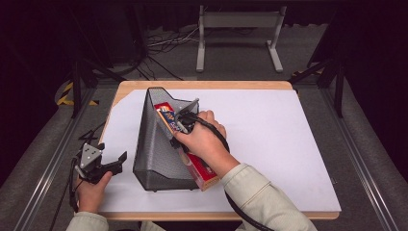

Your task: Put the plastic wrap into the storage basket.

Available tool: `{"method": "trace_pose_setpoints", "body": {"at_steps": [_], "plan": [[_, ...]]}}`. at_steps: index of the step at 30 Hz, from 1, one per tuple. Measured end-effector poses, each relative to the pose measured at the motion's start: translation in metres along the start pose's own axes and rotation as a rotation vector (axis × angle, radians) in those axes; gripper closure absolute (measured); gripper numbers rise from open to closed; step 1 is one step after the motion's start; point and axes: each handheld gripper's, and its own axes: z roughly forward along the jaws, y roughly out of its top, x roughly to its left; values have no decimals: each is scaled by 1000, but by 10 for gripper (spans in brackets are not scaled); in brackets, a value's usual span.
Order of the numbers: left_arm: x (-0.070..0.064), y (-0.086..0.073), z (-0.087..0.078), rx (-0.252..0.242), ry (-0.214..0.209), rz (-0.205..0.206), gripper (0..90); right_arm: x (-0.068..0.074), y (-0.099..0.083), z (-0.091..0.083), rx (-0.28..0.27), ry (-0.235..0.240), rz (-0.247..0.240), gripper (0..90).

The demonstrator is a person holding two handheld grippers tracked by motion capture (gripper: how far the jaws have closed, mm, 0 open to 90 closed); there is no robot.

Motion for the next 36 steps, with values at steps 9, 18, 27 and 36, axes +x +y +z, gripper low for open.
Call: {"method": "trace_pose_setpoints", "body": {"at_steps": [9, 18, 27, 36], "plan": [[0, 0, 0, 3, 0, -1, 126, -3, 2, 6, 30, 9, 3, 384], [-1, 0, 0, -2, -1, 0, 125, -4, 1, -3, -51, 59, 5, 264], [1, -1, -2, 0, 1, -5, 125, -9, 1, -25, -185, 100, -11, 226], [1, -2, -6, -2, 7, -5, 124, -12, -4, -43, -315, 136, -119, 210]]}}
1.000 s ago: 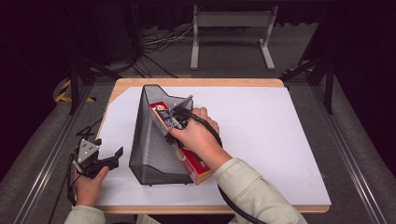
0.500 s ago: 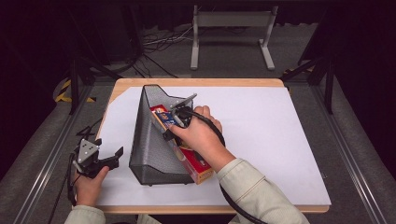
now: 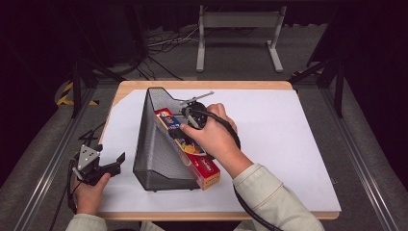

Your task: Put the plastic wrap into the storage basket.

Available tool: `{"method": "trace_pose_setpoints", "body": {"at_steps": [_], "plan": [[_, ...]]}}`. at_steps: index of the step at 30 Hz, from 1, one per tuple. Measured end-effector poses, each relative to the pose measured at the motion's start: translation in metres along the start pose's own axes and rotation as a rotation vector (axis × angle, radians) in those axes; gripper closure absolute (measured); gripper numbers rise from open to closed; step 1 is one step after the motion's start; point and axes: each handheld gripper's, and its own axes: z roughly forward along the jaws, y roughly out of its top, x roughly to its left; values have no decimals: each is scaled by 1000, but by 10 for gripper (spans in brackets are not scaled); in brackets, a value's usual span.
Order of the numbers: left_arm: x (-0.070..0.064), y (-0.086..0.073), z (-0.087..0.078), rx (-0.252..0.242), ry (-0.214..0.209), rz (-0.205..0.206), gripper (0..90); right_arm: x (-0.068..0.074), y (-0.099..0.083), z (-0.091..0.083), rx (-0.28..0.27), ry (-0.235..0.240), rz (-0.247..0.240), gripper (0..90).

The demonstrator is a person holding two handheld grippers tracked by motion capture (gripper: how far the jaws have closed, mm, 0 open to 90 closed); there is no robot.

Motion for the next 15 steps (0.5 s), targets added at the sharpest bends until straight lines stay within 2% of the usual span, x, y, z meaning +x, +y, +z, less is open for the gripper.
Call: {"method": "trace_pose_setpoints", "body": {"at_steps": [4, 15], "plan": [[0, 0, 0, -1, 1, -2, 124, 1, 0, -11, -63, 21, -51, 207], [-1, 2, 1, -2, -3, 1, 123, -3, -6, -33, -134, 55, -82, 198]]}}
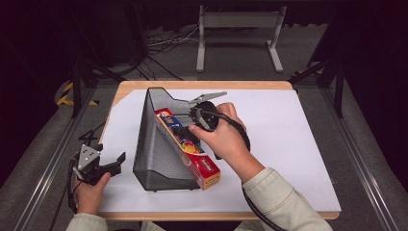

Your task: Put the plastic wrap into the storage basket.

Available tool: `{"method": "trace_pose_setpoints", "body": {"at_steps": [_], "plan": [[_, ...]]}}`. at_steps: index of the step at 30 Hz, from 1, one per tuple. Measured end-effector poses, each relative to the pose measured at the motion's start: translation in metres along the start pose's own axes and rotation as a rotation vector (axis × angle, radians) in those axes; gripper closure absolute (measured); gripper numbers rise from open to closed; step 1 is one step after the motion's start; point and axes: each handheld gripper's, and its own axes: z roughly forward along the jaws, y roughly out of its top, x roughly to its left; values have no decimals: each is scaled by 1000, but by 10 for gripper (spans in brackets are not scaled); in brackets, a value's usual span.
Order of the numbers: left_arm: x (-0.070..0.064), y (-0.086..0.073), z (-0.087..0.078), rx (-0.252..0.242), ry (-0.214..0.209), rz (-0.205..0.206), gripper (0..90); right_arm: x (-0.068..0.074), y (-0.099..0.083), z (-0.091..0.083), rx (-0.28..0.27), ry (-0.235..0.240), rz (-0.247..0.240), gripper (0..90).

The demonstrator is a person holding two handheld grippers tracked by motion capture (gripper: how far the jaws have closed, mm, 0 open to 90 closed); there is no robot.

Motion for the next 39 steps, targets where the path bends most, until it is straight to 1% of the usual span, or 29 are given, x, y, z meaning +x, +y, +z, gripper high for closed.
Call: {"method": "trace_pose_setpoints", "body": {"at_steps": [4, 6, 8, 16, 18, 20, 23, 29, 35, 36, 38, 39], "plan": [[0, 0, 0, -2, -1, -1, 123, -9, -1, -8, -8, 5, 2, 190], [1, 0, 0, -2, -2, -1, 123, -14, -3, -12, -3, 5, 2, 189], [1, 0, 0, -5, 0, -7, 123, -19, -4, -16, -5, 4, -1, 189], [1, 0, 0, -1, -1, -6, 123, -41, -11, -37, -22, -23, -2, 178], [1, 0, 0, -1, -1, -3, 123, -50, -15, -46, -17, -30, -20, 174], [1, 0, 1, -2, 0, -7, 123, -52, -16, -48, -20, -33, -25, 173], [1, 0, 1, -2, 0, -10, 123, -62, -21, -57, -30, -52, -23, 168], [0, 1, 2, -2, -2, -8, 123, -81, -30, -76, -32, -83, -13, 158], [1, 1, 2, -5, -1, -14, 122, -100, -38, -97, -49, -127, 4, 153], [1, 1, 1, -7, -3, -15, 122, -103, -39, -99, -53, -132, 9, 153], [1, 1, 1, -6, -6, -16, 121, -110, -41, -104, -66, -150, 3, 153], [1, 1, 1, -6, -6, -16, 120, -110, -41, -104, -66, -150, 3, 153]]}}
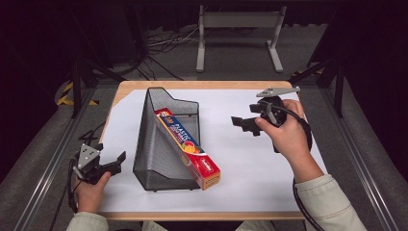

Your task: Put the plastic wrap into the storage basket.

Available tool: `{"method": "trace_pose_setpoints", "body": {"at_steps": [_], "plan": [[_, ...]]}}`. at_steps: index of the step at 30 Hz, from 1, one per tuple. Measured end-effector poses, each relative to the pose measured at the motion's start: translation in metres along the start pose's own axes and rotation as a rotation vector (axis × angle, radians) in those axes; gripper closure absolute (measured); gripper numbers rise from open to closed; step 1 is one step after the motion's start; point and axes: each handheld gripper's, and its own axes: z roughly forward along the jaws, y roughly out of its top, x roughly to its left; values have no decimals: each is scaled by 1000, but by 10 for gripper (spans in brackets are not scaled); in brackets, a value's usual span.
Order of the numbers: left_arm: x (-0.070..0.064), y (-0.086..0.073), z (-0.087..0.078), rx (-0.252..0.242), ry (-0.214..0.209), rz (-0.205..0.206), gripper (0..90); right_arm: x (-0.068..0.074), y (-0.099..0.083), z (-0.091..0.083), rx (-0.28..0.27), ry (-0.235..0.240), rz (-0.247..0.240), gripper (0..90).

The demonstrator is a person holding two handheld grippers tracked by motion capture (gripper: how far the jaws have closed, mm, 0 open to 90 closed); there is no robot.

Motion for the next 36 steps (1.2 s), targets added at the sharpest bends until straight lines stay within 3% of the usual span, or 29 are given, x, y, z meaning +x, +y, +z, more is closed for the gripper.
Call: {"method": "trace_pose_setpoints", "body": {"at_steps": [9, 13, 20, 24, 27, 32, 36], "plan": [[0, 0, 0, 1, -3, 0, 118, -33, -12, -17, -18, -50, 24, 153], [0, 0, 0, -1, -8, 3, 116, -46, -14, -22, -26, -77, 11, 153], [1, 0, -1, -8, -13, -4, 114, -65, -22, -32, -37, -92, 16, 142], [1, 0, -1, -7, -14, -4, 114, -79, -31, -38, -54, -130, -26, 128], [0, 0, -1, -8, -15, -4, 113, -90, -39, -42, -73, -130, -53, 117], [0, 0, -1, -5, -18, -3, 113, -101, -54, -43, -59, -139, -84, 108], [0, 0, -1, -5, -20, -3, 113, -107, -67, -40, -39, -144, -74, 107]]}}
